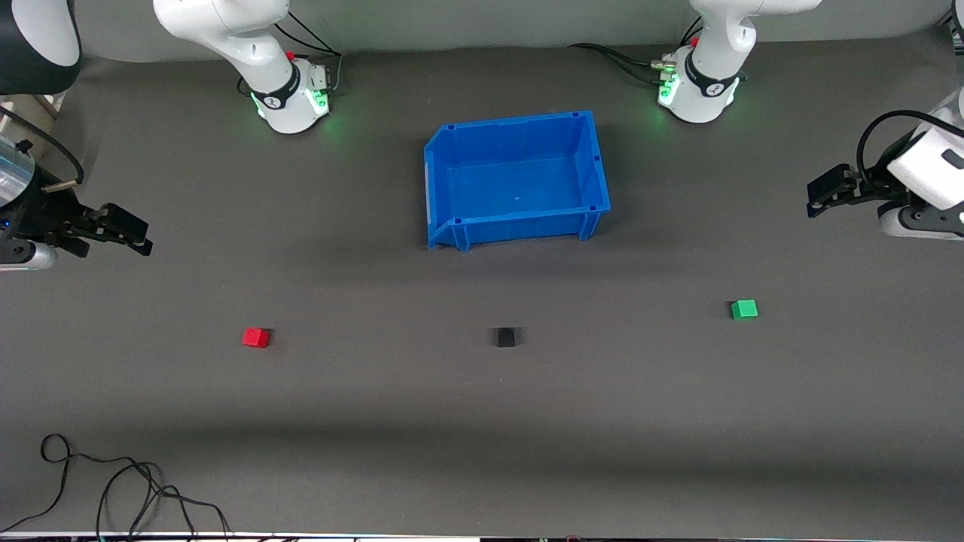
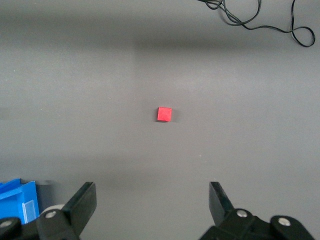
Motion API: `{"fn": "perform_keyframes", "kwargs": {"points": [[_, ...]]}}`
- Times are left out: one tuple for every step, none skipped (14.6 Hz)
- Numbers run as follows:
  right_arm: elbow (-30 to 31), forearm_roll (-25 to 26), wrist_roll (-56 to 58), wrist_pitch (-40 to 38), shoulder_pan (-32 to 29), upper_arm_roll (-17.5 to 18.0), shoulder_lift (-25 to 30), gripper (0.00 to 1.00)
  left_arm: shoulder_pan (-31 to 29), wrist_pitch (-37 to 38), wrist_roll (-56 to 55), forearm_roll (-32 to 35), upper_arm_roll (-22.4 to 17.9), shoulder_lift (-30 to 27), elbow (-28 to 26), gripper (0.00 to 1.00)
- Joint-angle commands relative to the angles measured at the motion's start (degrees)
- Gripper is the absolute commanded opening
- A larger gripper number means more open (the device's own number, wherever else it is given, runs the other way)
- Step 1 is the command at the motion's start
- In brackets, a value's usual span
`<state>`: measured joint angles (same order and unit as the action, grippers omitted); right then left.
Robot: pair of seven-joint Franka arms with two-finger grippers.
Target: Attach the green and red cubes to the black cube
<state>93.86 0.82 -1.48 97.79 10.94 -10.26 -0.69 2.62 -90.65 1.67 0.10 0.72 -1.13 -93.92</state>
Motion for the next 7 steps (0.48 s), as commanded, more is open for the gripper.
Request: {"fn": "perform_keyframes", "kwargs": {"points": [[-1.1,0.7,-0.2,-2.7,0.8,-0.6,-0.4,1.0,0.1,-0.2,-0.2,0.1,-0.1,-0.7,-0.6,1.0],[-1.1,0.7,-0.2,-2.7,0.8,-0.5,-0.5,1.0,0.1,-0.1,-0.2,0.1,-0.1,-0.6,-0.5,1.0],[-1.1,0.7,-0.2,-2.7,0.8,-0.4,-0.5,1.0,0.1,-0.1,-0.2,0.1,-0.1,-0.5,-0.4,1.0],[-1.1,0.7,-0.2,-2.7,0.8,-0.3,-0.5,1.0,0.1,-0.1,-0.2,0.0,-0.1,-0.5,-0.4,1.0],[-1.1,0.7,-0.2,-2.7,0.8,-0.3,-0.5,1.0,0.0,0.1,-0.2,0.0,-0.1,-0.5,-0.2,1.0],[-1.2,0.7,-0.2,-2.6,0.8,-0.3,-0.5,1.0,0.0,0.4,-0.3,0.0,-0.3,-0.3,-0.1,1.0],[-1.3,0.6,-0.2,-2.5,0.7,-0.3,-0.7,1.0,-0.1,0.8,-0.3,0.0,-0.4,-0.3,0.0,1.0]]}}
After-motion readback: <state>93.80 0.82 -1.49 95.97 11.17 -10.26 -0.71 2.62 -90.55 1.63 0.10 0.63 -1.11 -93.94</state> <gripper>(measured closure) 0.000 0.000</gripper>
